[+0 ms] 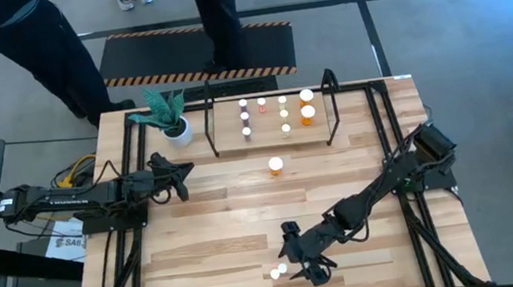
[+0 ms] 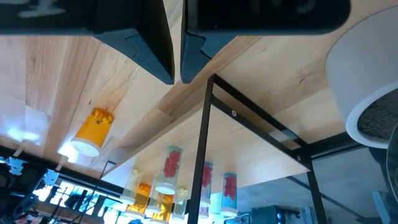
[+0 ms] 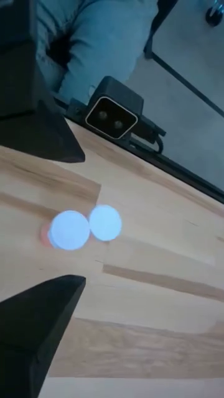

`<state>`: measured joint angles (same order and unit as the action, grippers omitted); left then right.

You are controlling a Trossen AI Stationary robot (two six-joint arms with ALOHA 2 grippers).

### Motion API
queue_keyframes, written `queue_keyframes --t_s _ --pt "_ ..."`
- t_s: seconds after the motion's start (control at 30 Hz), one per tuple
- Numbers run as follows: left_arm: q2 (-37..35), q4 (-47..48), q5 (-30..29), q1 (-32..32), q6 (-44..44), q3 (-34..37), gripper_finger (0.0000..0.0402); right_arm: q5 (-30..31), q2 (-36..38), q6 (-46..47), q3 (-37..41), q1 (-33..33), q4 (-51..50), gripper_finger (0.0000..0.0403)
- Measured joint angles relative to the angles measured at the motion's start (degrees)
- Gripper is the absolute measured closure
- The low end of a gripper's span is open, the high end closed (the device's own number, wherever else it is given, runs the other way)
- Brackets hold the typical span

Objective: Pick and place medicine bottles onto shelf by color
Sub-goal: Put the red pill bottle on the shelf

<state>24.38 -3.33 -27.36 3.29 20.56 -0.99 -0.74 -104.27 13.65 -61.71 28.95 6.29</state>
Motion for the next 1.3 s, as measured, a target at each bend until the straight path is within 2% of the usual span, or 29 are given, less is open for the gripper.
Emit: queue_keyframes --t_s 0.43,0.73,0.83,1.3 --pt "0.0 0.0 0.0 0.0 0.0 0.0 0.0388 0.2 -0.1 0.0 0.0 0.0 1.1 0.0006" --pt "0.0 0.0 0.0 0.0 0.0 0.0 0.0388 0.8 -2.2 -0.1 0.1 -0.1 1.6 0.0005" --pt "0.0 0.0 0.0 0.0 0.0 0.0 0.0388 0.5 -3.8 0.2 -0.3 -0.1 5.1 0.0004" --pt "0.0 0.0 0.0 0.0 0.0 0.0 0.0388 0.5 -3.9 -0.4 -0.1 -0.1 3.9 0.0004"
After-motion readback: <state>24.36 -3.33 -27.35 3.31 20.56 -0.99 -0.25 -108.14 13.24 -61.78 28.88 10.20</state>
